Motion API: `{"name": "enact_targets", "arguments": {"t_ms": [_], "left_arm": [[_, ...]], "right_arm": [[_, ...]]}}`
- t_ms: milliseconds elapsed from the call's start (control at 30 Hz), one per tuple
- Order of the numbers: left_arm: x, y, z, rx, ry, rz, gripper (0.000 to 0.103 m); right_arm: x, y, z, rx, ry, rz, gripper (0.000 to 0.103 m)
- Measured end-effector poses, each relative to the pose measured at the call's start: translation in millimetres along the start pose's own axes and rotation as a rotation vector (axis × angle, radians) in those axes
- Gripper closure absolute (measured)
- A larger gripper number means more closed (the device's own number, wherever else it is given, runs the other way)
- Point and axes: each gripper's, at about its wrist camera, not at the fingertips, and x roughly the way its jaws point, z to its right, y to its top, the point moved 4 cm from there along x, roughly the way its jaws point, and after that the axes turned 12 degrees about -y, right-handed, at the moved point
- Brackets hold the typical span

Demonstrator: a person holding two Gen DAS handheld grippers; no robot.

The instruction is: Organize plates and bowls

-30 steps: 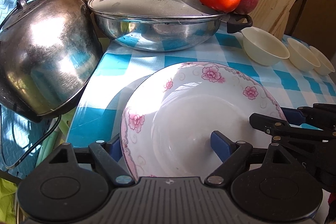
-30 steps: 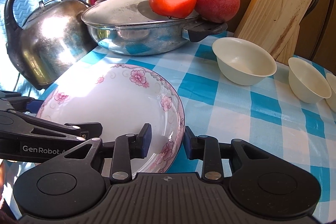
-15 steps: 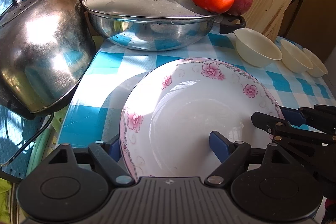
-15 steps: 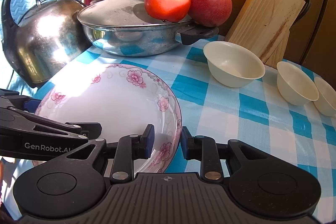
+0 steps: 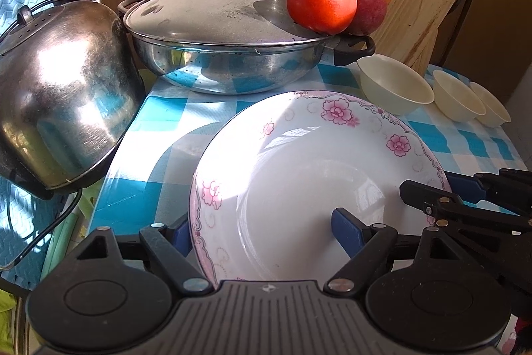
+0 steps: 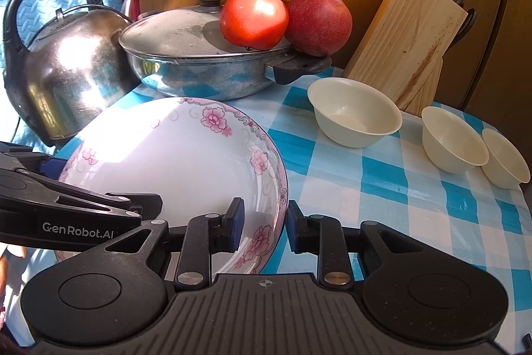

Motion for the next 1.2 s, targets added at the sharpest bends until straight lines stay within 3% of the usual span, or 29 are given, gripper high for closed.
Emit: {"name": "enact_targets", "arguments": {"t_ms": [1200], "left_arm": [[-8, 8, 49, 0.079, -0.067, 0.026, 0.026]], "right_arm": [[-24, -6, 41, 0.087, -0.055, 0.012, 0.069]]}}
